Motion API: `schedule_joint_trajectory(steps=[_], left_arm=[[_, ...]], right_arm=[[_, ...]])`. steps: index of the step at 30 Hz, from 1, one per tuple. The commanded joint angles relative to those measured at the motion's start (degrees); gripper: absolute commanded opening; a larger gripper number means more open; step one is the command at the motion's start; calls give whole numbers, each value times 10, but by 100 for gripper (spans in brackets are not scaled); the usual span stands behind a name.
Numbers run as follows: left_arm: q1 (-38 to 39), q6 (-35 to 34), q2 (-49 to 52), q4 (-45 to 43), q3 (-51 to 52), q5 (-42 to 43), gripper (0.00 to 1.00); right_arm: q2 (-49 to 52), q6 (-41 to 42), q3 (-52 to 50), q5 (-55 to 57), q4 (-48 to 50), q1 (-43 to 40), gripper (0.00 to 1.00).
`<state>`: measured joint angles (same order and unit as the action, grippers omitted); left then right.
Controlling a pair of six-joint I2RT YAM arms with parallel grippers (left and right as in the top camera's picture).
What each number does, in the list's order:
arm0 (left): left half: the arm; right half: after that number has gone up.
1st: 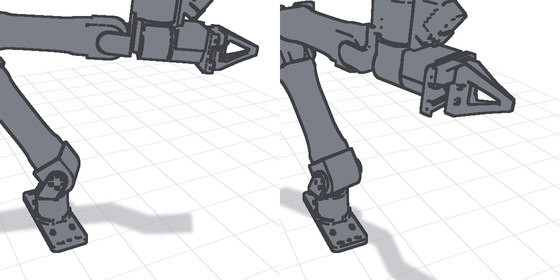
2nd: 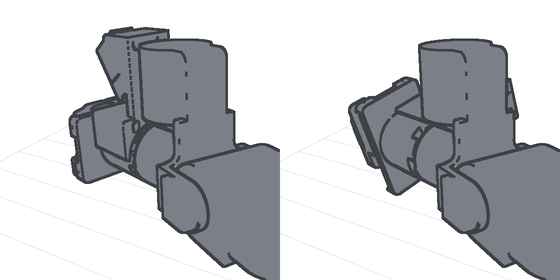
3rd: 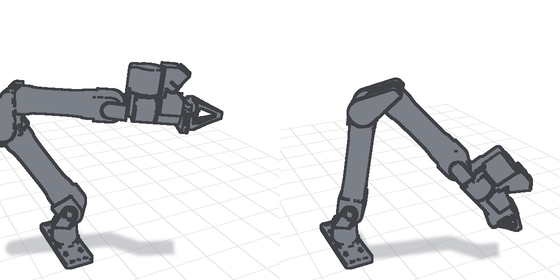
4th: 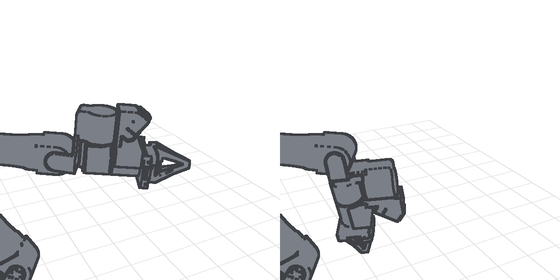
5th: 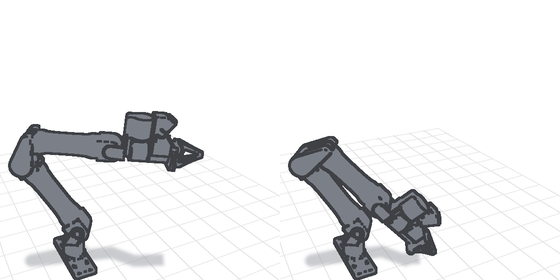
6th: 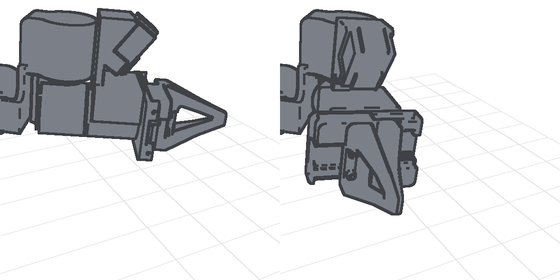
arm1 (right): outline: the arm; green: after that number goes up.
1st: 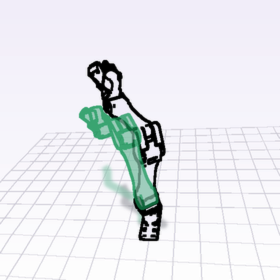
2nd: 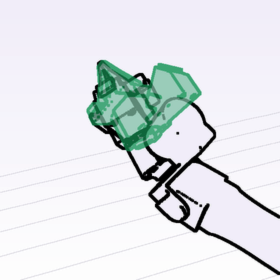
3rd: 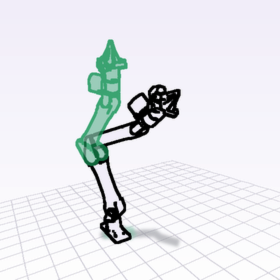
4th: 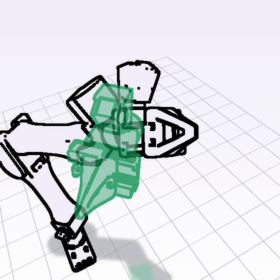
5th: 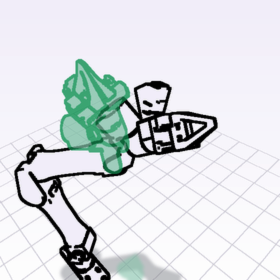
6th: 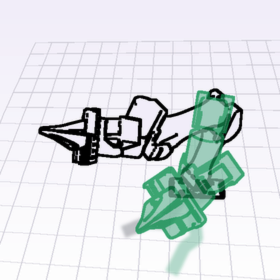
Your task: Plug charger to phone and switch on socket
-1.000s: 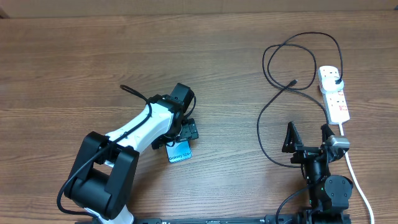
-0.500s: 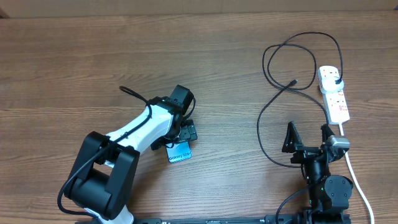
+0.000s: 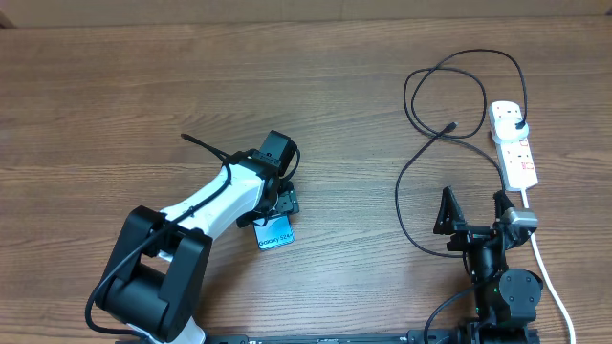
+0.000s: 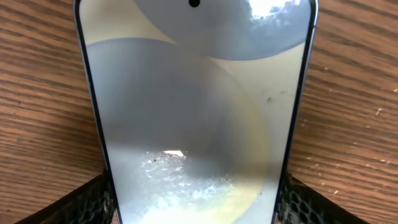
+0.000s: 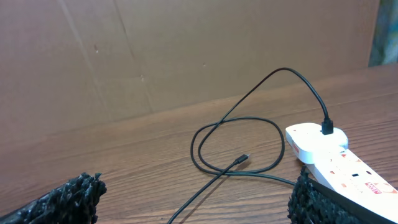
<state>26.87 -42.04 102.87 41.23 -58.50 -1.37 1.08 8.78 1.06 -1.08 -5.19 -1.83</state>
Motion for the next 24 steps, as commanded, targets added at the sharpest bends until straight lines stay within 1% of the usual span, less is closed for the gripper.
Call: schedule_joint_trajectory(steps=[1,9,14,17,20,24], left_arm=[[-2,-4,19,-12,21,46,77],[-3,-4,18,-7,18,59,74],[-3,-1,18,23,-4,59,72],[-3,13,18,47,-26,68,70],[-5,30,18,68,-49,87,69],[-14,46,18,85,-68,118,66]], right_arm=[[0,-3,-6,4,3,2,100],[0,-3,-6,4,3,2,100],[0,-3,-6,4,3,2,100],[0,-3,-6,4,3,2,100],[0,-3,-6,4,3,2,100],[0,-3,-6,4,3,2,100]])
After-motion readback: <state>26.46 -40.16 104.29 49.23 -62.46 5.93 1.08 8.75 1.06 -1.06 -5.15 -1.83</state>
